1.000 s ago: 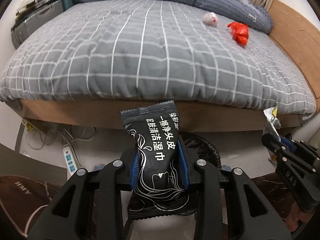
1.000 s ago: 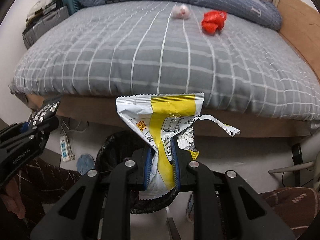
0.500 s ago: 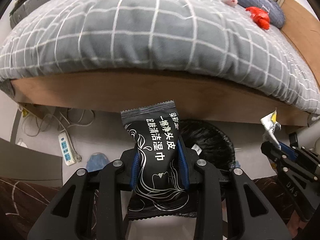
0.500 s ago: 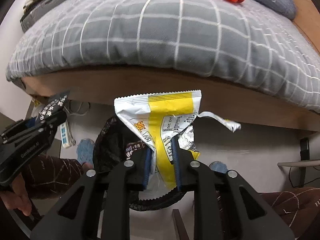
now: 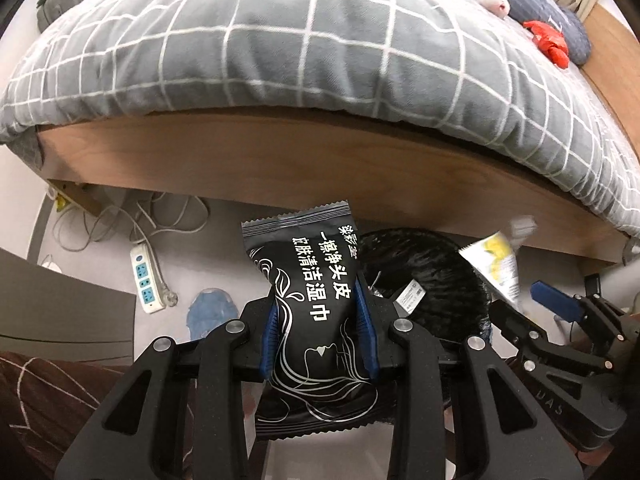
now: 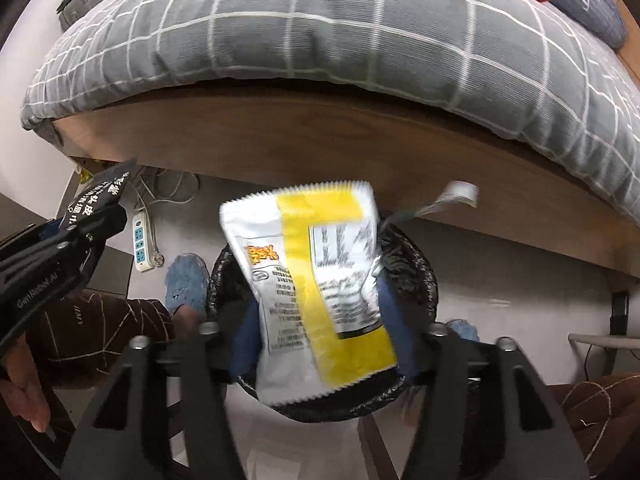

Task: Collect trash
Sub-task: 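Open the right tool to drop the wrapper while the left tool drops the packet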

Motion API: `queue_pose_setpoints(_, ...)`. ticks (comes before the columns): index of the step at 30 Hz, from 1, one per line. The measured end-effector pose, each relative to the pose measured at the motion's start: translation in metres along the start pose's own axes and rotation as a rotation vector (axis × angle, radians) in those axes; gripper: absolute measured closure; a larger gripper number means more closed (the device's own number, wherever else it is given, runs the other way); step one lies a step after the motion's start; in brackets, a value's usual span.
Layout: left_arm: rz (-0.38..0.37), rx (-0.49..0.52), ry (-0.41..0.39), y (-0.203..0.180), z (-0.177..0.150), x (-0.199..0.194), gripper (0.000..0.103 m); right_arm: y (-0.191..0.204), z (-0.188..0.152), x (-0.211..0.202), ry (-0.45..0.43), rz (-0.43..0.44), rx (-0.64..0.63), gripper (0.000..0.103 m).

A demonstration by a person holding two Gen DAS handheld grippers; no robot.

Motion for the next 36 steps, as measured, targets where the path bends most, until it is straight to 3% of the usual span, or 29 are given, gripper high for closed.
queue_pose_setpoints(4,-0.012,-0.013,0.013,0.001,0.000,0.002,0.071,0.001,-0.003,0.003,0.000,0.002,-0.005,0.035)
queue_pose_setpoints(12,-0.020,0.023,0.027,-0.018,0.000,0.010,0.071,-0.026,-0.009,0.000,-0.037,-0.041,0.035,0.007)
queue_pose_setpoints(28,-0.115,0.154,0.051,-0.113,0.000,0.026,0.071,-0.120,-0.036,-0.021,-0.072,-0.171,0.222,0.007)
queue_pose_setpoints(31,-0.111,0.165,0.037,-0.119,-0.002,0.026,0.065,-0.127,-0.038,-0.025,-0.081,-0.175,0.242,0.007)
queue_pose_setpoints(36,-0.090,0.150,-0.003,-0.114,-0.002,0.021,0.033,-0.127,-0.032,-0.035,-0.116,-0.176,0.257,0.007)
Point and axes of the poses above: each gripper's, at about its wrist camera, not at the fingertips, and x roughly the way its jaws point, y to its left, z to its top, the point moved 2 cm from there along x, roughly the way its jaws point, and after that the axes turned 3 degrees about -y, right-handed, at the moved point
